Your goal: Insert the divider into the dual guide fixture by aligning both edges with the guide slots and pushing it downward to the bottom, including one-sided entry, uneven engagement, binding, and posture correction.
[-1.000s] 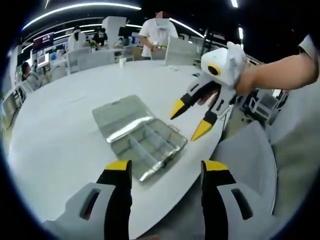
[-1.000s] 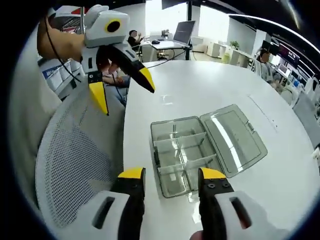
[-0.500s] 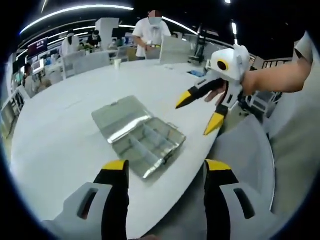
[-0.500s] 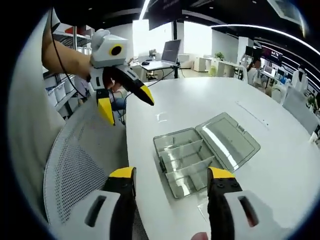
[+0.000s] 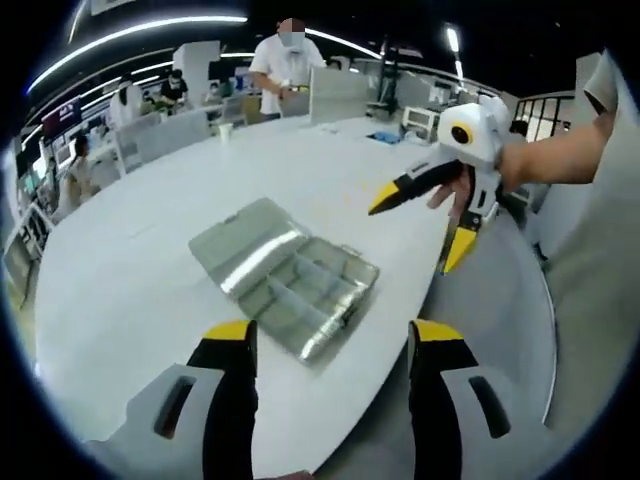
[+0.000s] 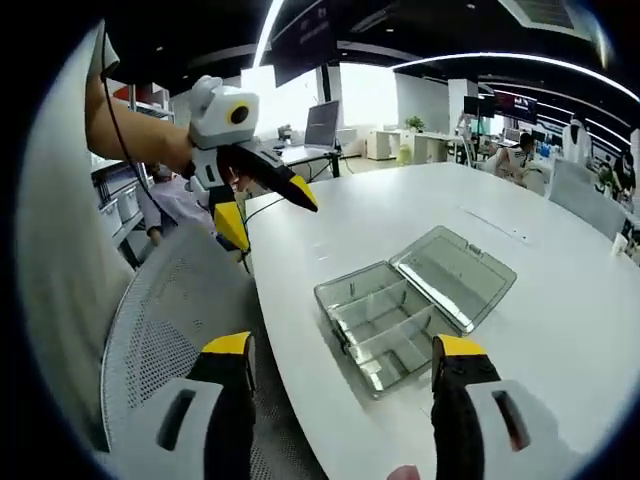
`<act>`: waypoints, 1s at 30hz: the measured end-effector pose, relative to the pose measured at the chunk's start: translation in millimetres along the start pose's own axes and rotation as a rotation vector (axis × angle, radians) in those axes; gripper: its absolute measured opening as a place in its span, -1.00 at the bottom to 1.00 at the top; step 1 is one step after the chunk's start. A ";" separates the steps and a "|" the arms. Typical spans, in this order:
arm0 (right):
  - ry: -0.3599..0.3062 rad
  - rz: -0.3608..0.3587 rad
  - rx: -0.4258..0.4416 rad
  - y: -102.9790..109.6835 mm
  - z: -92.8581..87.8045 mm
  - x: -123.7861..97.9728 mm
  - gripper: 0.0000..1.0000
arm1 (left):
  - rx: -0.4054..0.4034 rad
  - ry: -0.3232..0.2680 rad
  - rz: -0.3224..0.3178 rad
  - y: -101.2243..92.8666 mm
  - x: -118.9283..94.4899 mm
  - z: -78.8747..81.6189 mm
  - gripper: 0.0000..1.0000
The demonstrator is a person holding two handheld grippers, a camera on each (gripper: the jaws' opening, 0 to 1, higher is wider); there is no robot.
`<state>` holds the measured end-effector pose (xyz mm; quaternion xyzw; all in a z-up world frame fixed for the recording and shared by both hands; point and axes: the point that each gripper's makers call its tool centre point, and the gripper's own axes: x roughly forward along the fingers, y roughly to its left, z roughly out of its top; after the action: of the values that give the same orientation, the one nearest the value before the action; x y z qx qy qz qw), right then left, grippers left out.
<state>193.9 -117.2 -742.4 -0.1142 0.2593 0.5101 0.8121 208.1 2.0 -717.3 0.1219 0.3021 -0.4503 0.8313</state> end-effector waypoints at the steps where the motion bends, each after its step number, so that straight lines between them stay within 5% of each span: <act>1: -0.004 0.001 0.003 1.1 -0.1 -0.6 0.48 | 0.006 -0.001 0.000 1.2 -1.1 1.4 0.19; 15: -0.012 -0.007 0.015 9.1 -3.7 -4.7 0.65 | 0.094 0.059 -0.002 33.4 -13.1 -11.6 0.11; 30: -0.004 -0.023 0.027 7.1 -6.3 -5.6 0.69 | 0.133 0.190 0.030 87.2 -17.8 -56.4 0.05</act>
<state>183.8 -121.2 -744.1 -0.1050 0.2631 0.4975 0.8199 250.4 90.1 -756.8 0.2234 0.3471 -0.4432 0.7957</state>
